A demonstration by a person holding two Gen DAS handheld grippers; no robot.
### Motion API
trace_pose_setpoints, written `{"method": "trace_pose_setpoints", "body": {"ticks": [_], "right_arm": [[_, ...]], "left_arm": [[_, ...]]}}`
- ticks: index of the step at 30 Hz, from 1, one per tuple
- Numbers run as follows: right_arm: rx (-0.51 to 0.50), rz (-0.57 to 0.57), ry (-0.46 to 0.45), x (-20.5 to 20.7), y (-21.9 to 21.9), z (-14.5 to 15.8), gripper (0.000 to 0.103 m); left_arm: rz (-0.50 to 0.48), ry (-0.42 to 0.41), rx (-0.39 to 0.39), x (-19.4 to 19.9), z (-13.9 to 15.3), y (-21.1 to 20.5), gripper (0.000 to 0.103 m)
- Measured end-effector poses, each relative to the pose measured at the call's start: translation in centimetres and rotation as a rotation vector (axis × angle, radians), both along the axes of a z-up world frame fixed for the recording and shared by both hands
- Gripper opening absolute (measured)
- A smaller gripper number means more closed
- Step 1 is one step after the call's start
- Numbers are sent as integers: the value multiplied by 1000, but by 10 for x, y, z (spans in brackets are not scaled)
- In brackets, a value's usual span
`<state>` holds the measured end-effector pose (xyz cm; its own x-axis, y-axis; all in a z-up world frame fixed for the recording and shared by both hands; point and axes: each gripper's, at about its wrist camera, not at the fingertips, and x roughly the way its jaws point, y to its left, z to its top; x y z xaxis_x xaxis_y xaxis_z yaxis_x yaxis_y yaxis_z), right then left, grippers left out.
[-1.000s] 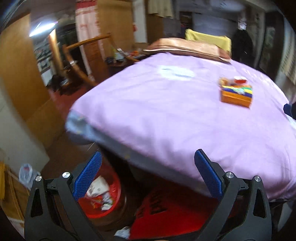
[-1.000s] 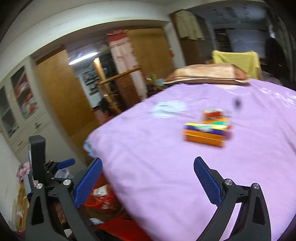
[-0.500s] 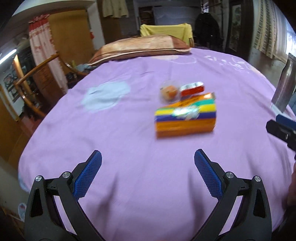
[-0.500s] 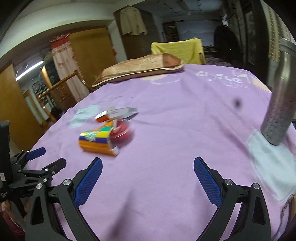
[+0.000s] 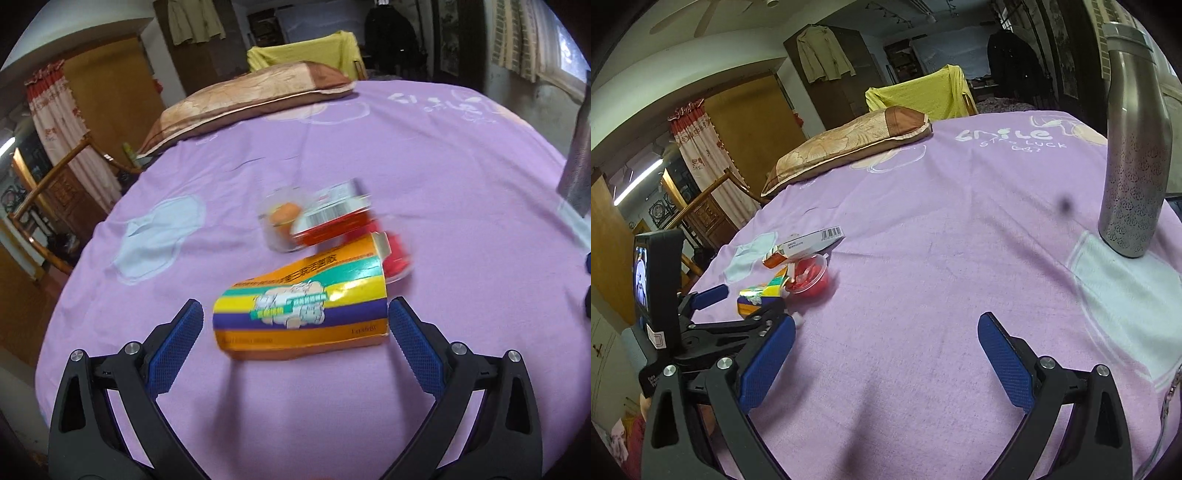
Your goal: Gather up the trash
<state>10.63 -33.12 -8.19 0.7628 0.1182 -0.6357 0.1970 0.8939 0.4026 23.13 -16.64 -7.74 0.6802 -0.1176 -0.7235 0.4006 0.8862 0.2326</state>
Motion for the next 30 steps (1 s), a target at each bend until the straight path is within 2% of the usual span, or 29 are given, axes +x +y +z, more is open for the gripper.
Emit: {"method": "trace_pose_setpoints", "body": {"ticks": [7,10,14,17,20,25,30], "right_arm": [[-15,56,-11,-1,13,2,97],[-39,73,-11,-1,21,2,97],[-80,68,9,0,26,1,97],[-61,68,32,3,23,-3,97],[-32,64,51,5,20,-7,97],[-28,76,71,8,22,-11,97],[-20,72,89,9,21,-14,97]], "left_arm": [[225,-5,42,2,5,112,96],[260,-3,-8,-3,11,139,96],[203,-12,-53,-9,17,123,96],[151,-20,-44,-6,15,95,96],[143,-14,-25,9,8,73,96],[186,90,-44,43,-8,69,96],[172,199,-99,59,-20,74,96]]}}
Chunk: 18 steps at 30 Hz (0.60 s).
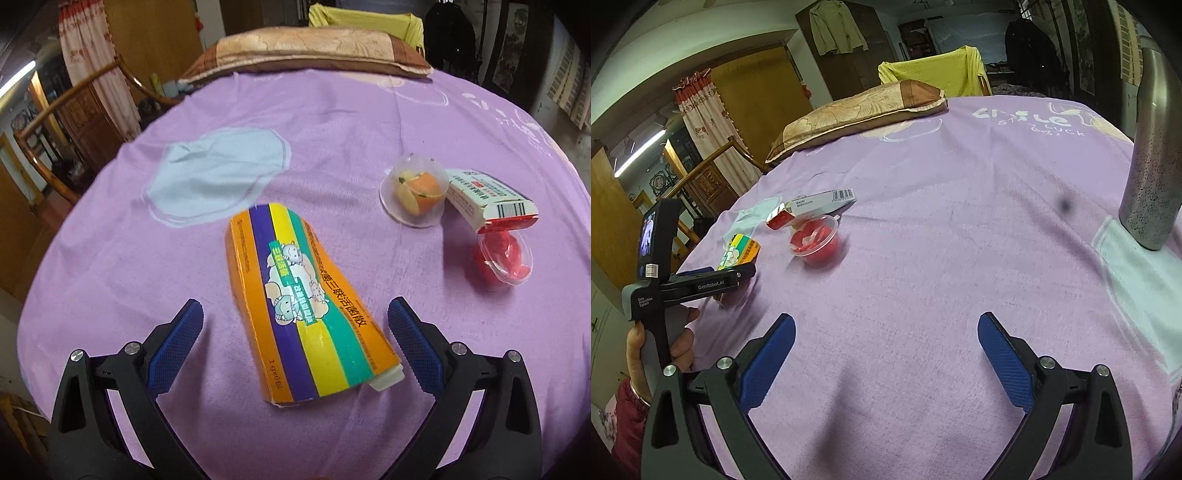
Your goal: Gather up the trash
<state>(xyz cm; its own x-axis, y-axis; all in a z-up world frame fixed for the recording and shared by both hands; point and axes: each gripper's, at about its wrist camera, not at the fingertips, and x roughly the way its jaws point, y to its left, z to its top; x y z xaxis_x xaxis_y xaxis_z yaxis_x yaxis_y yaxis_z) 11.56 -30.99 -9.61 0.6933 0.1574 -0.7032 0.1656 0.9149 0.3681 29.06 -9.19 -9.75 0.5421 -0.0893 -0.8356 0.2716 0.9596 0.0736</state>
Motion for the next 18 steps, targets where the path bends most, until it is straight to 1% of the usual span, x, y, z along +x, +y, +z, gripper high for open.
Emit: {"method": "trace_pose_setpoints", "body": {"ticks": [2,3,7,13,18], "right_arm": [[13,-12,6,0,-3,-2,97],[20,-20,9,0,-5,-3,97],[40,-42,17,0,-9,-6,97],[43,-44,44,4,-10,-9,97],[23,13,123,19,-1,-16,97]], "left_arm": [[-11,56,-4,4,-7,0,97],[-6,66,-22,6,-8,3,97],[-2,59,-20,4,-9,2,97],[2,56,-20,3,-9,1,97],[3,55,-22,3,-9,2,97]]}}
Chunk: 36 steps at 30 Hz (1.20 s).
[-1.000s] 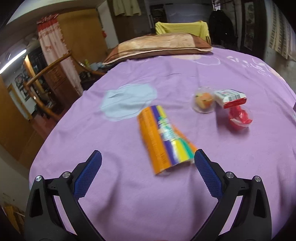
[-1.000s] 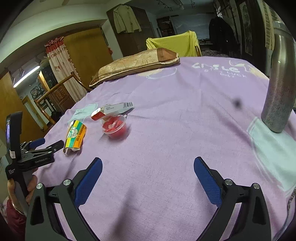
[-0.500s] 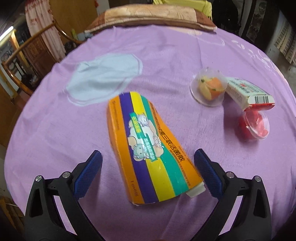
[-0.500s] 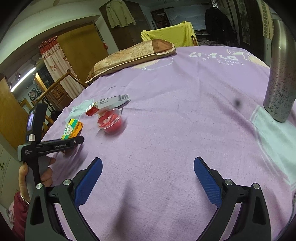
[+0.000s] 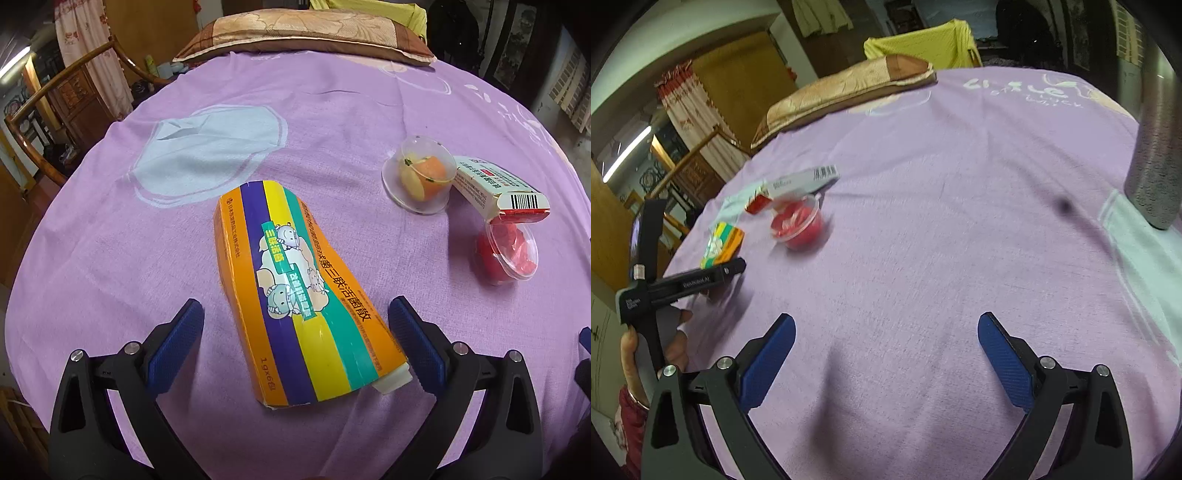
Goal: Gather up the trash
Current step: 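Push the white medicine box beside the red cup with the right tool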
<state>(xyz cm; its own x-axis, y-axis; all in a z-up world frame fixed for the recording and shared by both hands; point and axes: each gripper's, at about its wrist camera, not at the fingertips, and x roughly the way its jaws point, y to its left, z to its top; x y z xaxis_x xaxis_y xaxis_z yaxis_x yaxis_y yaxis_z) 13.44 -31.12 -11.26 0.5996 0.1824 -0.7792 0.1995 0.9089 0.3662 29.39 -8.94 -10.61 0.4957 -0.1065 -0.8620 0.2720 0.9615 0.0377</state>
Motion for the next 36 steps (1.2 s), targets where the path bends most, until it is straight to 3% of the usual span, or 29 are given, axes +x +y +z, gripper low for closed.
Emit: {"method": "trace_pose_setpoints", "body": {"ticks": [5,9,14,18,22,31,36], "right_arm": [[-83,72,47,22,19,-2,97],[-76,141,62,48,34,1,97],[-88,151,15,85,43,9,97],[-40,154,-29,91,40,8,97],[-93,165,-59,87,45,9,97],[-108,201,-79,110,57,12,95],[-114,233,-57,129,67,6,85]], "left_arm": [[0,0,0,0,0,0,97],[1,0,0,0,0,0,97],[1,0,-2,0,0,0,97],[1,0,-2,-1,1,0,97],[1,0,-2,-2,1,0,97],[0,0,-3,-1,0,1,97],[0,0,-3,-2,0,1,97]]}}
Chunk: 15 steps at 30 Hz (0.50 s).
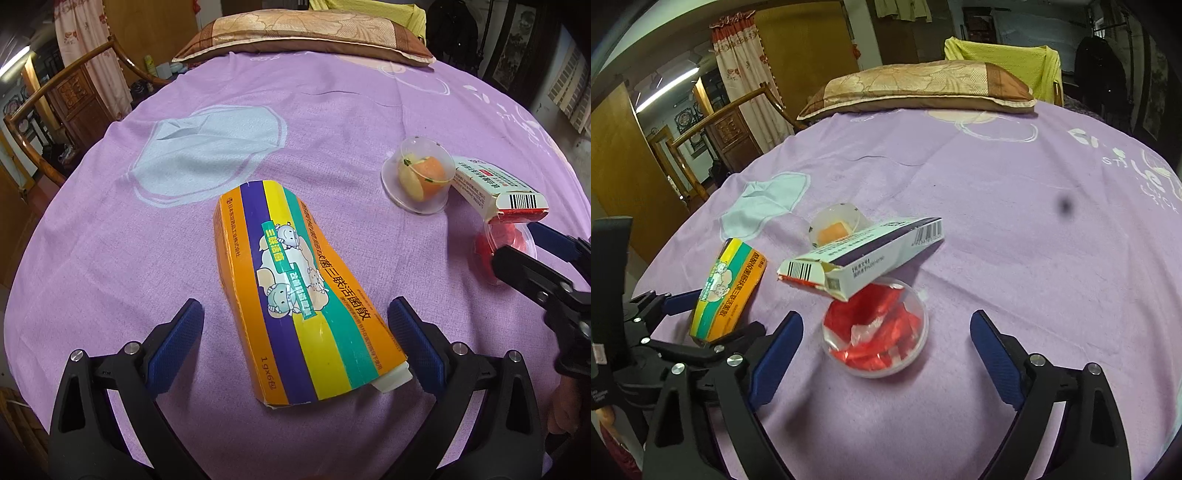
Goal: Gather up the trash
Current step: 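Push the white medicine box beside the red cup with the right tool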
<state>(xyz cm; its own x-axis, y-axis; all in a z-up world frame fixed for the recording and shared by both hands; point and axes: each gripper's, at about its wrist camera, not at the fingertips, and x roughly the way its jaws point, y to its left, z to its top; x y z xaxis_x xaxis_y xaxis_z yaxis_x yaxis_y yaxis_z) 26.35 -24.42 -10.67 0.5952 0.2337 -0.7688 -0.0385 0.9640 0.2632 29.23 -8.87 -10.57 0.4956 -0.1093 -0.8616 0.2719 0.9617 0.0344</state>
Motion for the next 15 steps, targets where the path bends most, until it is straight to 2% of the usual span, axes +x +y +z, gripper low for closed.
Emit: {"method": "trace_pose_setpoints", "body": {"ticks": [2,5,8,9,12,15], "right_arm": [[-28,-7,27,4,-1,-5,74],[-74,-100,58,-2,-24,-6,72],[-93,-165,49,-19,-48,-2,75],[-94,-177,37,-25,-55,1,80],[-64,-211,1,-34,-69,8,87],[-20,-223,-6,-31,-77,8,88]], "left_arm": [[0,0,0,0,0,0,97],[0,0,0,0,0,0,97],[0,0,0,0,0,0,97],[0,0,0,0,0,1,97],[0,0,0,0,0,0,97],[0,0,0,0,0,1,97]]}}
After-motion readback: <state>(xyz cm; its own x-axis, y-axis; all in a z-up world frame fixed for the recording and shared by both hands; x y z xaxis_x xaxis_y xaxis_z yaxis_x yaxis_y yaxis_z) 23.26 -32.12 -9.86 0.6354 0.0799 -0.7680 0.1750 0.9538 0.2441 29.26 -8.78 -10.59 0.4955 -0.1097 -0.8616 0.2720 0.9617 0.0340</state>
